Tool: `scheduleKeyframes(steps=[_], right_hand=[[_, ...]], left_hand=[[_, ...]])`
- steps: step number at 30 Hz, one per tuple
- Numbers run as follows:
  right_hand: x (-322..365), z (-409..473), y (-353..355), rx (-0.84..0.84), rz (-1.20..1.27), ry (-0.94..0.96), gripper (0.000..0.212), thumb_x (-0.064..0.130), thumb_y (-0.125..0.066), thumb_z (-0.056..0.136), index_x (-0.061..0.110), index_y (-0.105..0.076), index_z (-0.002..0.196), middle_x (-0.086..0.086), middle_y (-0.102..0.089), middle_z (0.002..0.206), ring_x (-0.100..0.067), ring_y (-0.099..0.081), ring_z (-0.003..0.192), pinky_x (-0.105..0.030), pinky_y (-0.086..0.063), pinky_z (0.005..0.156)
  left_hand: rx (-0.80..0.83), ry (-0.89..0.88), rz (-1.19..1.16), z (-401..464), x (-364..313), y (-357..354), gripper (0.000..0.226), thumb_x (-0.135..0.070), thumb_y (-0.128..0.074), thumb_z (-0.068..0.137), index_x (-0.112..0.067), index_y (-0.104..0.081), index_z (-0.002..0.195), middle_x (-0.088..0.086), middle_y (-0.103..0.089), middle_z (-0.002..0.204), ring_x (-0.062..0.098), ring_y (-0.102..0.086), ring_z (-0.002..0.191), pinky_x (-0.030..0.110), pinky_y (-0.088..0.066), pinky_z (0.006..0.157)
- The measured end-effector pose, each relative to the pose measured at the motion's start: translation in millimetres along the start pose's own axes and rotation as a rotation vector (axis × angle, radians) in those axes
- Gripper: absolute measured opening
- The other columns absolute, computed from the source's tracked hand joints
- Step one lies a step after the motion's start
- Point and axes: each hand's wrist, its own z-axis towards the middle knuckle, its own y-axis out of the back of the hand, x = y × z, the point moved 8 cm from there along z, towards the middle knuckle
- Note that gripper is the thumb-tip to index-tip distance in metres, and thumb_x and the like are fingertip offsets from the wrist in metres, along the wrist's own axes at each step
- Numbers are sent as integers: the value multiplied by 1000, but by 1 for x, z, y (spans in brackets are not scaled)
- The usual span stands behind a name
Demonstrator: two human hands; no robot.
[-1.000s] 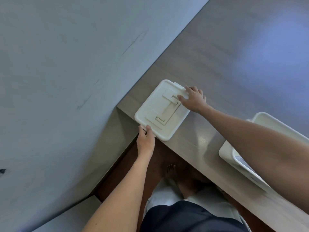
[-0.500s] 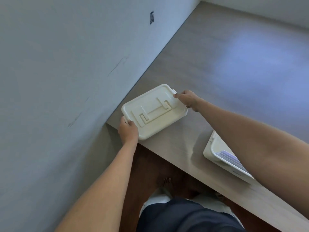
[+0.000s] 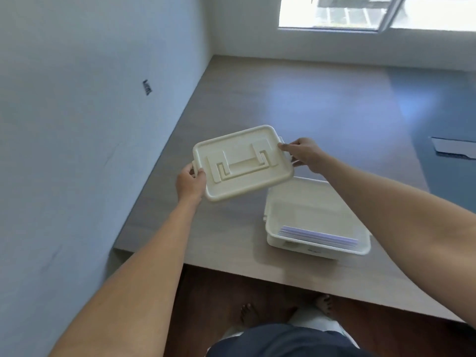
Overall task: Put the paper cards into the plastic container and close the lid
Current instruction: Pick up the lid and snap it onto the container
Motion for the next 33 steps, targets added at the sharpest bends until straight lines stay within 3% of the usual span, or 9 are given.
scheduleKeyframes(steps=[2, 7, 8, 9, 10, 16, 21, 25, 33], right_hand=[[-25, -10, 34, -60, 0, -40, 50, 45, -72, 83, 2, -66, 108, -11, -65, 99, -20, -62, 76, -31, -54, 66], [-80, -41, 87, -182, 4, -99, 57, 45, -77, 78, -5, -69, 103, -19, -66, 93, -21, -57, 77, -32, -42, 64], [-93, -50, 99, -234, 10, -112, 57, 46, -78, 76, -6, -69, 99, -34, -60, 117, -20, -54, 76, -32, -39, 65], [-102, -60, 108, -274, 10, -114, 55, 47, -77, 76, -4, -70, 96, 4, -42, 92, -19, -51, 75, -32, -36, 66], [-112, -67, 113, -309, 3, -122, 57, 48, -76, 77, -6, -70, 96, -12, -53, 81, -19, -51, 74, -31, -35, 67], [-164, -110, 129, -492, -22, -142, 42, 48, -70, 78, 7, -67, 86, -10, -65, 99, -22, -60, 82, -36, -48, 72], [-192, -131, 126, -557, -13, -164, 33, 42, -71, 79, 10, -63, 83, -13, -65, 100, -24, -60, 85, -29, -40, 71], [-202, -140, 121, -568, 34, -145, 34, 40, -71, 80, 8, -63, 83, -10, -66, 93, -24, -61, 84, -29, -40, 70], [-209, -148, 110, -576, 84, -96, 40, 45, -67, 85, 7, -58, 92, -4, -66, 88, -21, -63, 80, -35, -50, 71]], left_hand=[[60, -37, 3, -5, -17, -27, 25, -15, -56, 89, -15, -70, 110, -2, -67, 91, 18, -62, 83, 31, -49, 76], [191, -137, 9, -22, -44, -83, 15, -14, -57, 85, -22, -69, 91, 2, -67, 83, 19, -59, 75, 34, -50, 70], [227, -142, 22, -28, -47, -97, 15, -14, -57, 85, -24, -67, 89, 1, -67, 83, 19, -59, 76, 34, -51, 71], [259, -139, 35, -34, -49, -109, 14, -14, -57, 85, -24, -66, 87, 1, -67, 84, 19, -60, 76, 37, -53, 73], [282, -127, 46, -38, -48, -116, 12, -13, -57, 85, -23, -65, 85, 2, -67, 83, 20, -60, 76, 40, -54, 75], [328, -58, 75, -76, -31, -152, 12, -12, -56, 84, -17, -67, 82, 6, -70, 85, 24, -62, 76, 40, -55, 73], [323, -15, 160, -93, -3, -167, 36, -30, -52, 82, -9, -72, 103, 20, -66, 102, 33, -66, 94, 36, -52, 82], [321, -24, 146, -101, -4, -161, 32, -27, -56, 88, -11, -71, 113, 14, -63, 107, 22, -60, 92, 29, -48, 86], [328, -35, 37, -106, 6, -149, 28, -30, -68, 84, -14, -68, 107, 7, -66, 112, 16, -66, 92, 35, -54, 91]])
